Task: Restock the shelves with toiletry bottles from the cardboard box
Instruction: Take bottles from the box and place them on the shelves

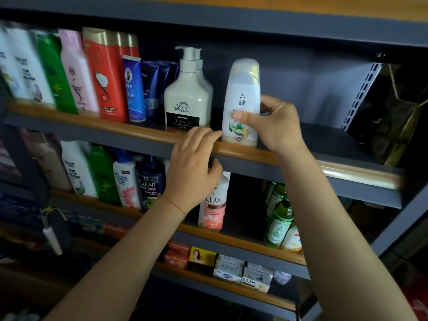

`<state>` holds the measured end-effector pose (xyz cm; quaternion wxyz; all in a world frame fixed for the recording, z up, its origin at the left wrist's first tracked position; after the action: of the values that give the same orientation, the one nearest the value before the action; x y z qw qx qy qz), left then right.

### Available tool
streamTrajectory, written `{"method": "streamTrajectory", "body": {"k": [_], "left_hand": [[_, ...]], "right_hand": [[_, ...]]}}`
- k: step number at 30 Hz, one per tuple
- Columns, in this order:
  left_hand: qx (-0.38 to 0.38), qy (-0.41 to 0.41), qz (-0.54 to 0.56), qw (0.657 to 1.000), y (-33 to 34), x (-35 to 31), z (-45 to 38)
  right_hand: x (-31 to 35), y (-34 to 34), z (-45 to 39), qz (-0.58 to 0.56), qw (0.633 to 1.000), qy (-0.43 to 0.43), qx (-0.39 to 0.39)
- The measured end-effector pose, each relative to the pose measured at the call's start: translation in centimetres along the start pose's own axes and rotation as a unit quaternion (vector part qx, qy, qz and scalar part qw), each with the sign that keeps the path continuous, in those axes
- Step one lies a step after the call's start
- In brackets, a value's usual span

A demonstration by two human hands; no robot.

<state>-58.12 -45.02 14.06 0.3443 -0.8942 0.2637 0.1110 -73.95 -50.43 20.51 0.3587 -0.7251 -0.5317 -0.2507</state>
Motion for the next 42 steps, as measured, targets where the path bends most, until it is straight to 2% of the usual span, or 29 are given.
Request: {"method": "streamTrajectory", "body": {"k": [7, 12, 30, 32, 34, 36, 37, 39, 42], "left_hand": [[0.003, -0.008, 0.000, 1.000, 0.4, 0.0, -0.2], [0.001, -0.012, 0.001, 1.000, 0.5, 0.2, -0.2], [0.004, -0.016, 0.002, 1.000, 0.6, 0.0, 0.1], [0.010, -0.009, 0.006, 1.000, 0.5, -0.1, 0.0], [0.008, 0.013, 0.028, 0.999, 0.0, -0.1, 0.0], [-0.009, 0.053, 0.052, 0.997, -1.2, -0.1, 0.5], [-0.022, 0.068, 0.058, 0.996, -2.0, 0.1, 1.1], [-0.049, 0.052, 0.073, 0.995, -3.7, 2.2, 2.4], [-0.031, -0.098, 0.109, 0.989, -4.9, 10.0, 5.8]], "right_hand": [[-1.1, -0.9, -1.2, 0.168, 0.985, 0.020, 0.016], [-1.6, -0.8, -1.4, 0.196, 0.979, 0.033, 0.034], [-2.2, 0.1, -2.4, 0.250, 0.966, 0.060, 0.027], [-0.9, -0.3, -1.8, 0.286, 0.958, 0.024, -0.005], [1.8, -1.2, -0.1, 0.326, 0.940, -0.057, -0.086], [4.6, -1.2, 2.4, 0.291, 0.932, -0.148, -0.155], [5.5, -0.5, 3.6, 0.241, 0.939, -0.181, -0.162], [5.7, 2.7, 5.3, 0.115, 0.966, -0.202, -0.117], [3.9, 11.7, 7.8, -0.025, 0.983, -0.178, 0.022]]}}
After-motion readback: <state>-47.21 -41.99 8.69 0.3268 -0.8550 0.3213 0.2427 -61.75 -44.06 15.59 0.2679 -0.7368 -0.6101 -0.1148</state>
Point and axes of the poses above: each hand's wrist, its own z-axis away from the middle knuckle, its own y-axis out of the palm, x = y × z, the point moved 9 cm from there along -z, towards the middle knuckle, and after that the axes turned 9 degrees about -y, right-handed, at the moved point
